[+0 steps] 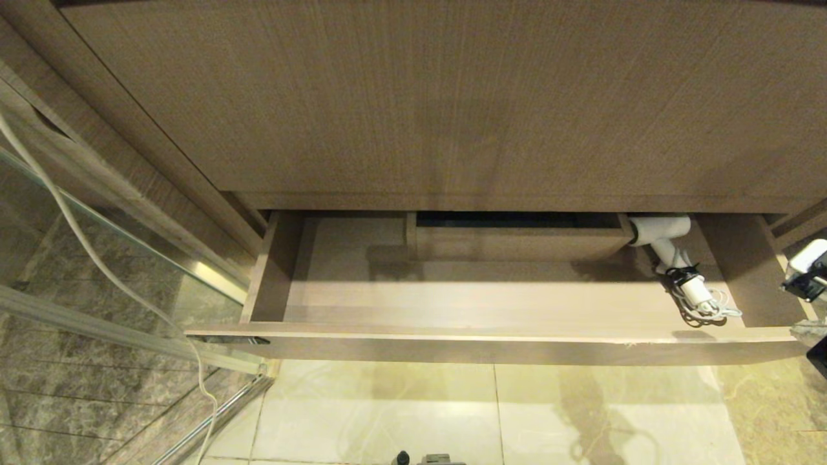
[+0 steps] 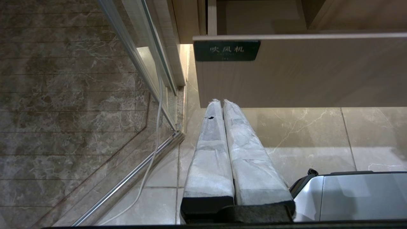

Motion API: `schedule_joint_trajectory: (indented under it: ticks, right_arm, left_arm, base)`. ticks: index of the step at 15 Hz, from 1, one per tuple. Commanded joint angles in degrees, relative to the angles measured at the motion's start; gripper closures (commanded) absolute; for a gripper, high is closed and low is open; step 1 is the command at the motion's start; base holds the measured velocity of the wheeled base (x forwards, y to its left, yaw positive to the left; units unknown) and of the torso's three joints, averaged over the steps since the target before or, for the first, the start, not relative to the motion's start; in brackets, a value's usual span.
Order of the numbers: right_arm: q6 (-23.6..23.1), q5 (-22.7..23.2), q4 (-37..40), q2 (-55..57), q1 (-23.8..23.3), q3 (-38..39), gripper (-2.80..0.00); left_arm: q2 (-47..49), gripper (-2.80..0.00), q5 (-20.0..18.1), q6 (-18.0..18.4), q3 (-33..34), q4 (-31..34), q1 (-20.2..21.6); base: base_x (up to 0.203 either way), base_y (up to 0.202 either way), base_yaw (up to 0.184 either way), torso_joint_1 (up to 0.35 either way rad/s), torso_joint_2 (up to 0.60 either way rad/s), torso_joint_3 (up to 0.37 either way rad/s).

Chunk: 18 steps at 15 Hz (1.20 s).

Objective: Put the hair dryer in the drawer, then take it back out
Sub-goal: Pull open the drawer, then take the hairdryer out

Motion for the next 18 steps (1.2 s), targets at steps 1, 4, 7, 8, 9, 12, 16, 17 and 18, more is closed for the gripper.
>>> schedule_joint_trajectory:
  ticks: [1, 4, 7, 8, 9, 12, 16, 17, 18]
  right_arm:
    - [6.2, -0.1, -1.9, 0.5, -1.9, 1.6, 0.0]
    - [18.6, -0.2, -12.1, 4.5, -2.8, 3.7, 0.0]
    - [22.8, -1.9, -18.8, 11.9, -3.0, 2.5, 0.0]
    - [23.1, -2.2, -19.9, 14.7, -3.0, 1.7, 0.0]
    - [23.5, -2.4, -20.9, 17.5, -3.0, 0.4, 0.0]
    - [25.8, -2.5, -22.3, 25.2, -4.4, -5.3, 0.0]
    - [29.0, -2.5, -21.4, 35.9, -6.9, -16.8, 0.0]
    - [29.8, -2.5, -21.1, 38.6, -7.6, -19.2, 0.0]
    - [30.2, -2.5, -20.6, 41.2, -8.1, -21.2, 0.0]
  left_arm:
    - [0.0, 0.0, 0.0, 0.0, 0.0, 0.0, 0.0]
    - [0.0, 0.0, 0.0, 0.0, 0.1, 0.0, 0.0]
    - [0.0, 0.0, 0.0, 0.0, 0.1, 0.0, 0.0]
    - [0.0, 0.0, 0.0, 0.0, 0.1, 0.0, 0.0]
    - [0.0, 0.0, 0.0, 0.0, 0.0, 0.0, 0.0]
    - [0.0, 0.0, 0.0, 0.0, 0.1, 0.0, 0.0]
    - [0.0, 0.0, 0.0, 0.0, 0.0, 0.0, 0.0]
    - [0.0, 0.0, 0.0, 0.0, 0.1, 0.0, 0.0]
    - [0.0, 0.0, 0.0, 0.0, 0.1, 0.0, 0.0]
  base:
    - [0.0, 0.0, 0.0, 0.0, 0.0, 0.0]
    - [0.0, 0.0, 0.0, 0.0, 0.0, 0.0]
    - [0.0, 0.0, 0.0, 0.0, 0.0, 0.0]
    - [0.0, 0.0, 0.0, 0.0, 0.0, 0.0]
    - [0.0, 0.0, 0.0, 0.0, 0.0, 0.0]
    - [0.0, 0.0, 0.0, 0.0, 0.0, 0.0]
    - [0.0, 0.0, 0.0, 0.0, 0.0, 0.0]
    - [0.0, 0.0, 0.0, 0.0, 0.0, 0.0]
    - [0.0, 0.0, 0.0, 0.0, 0.0, 0.0]
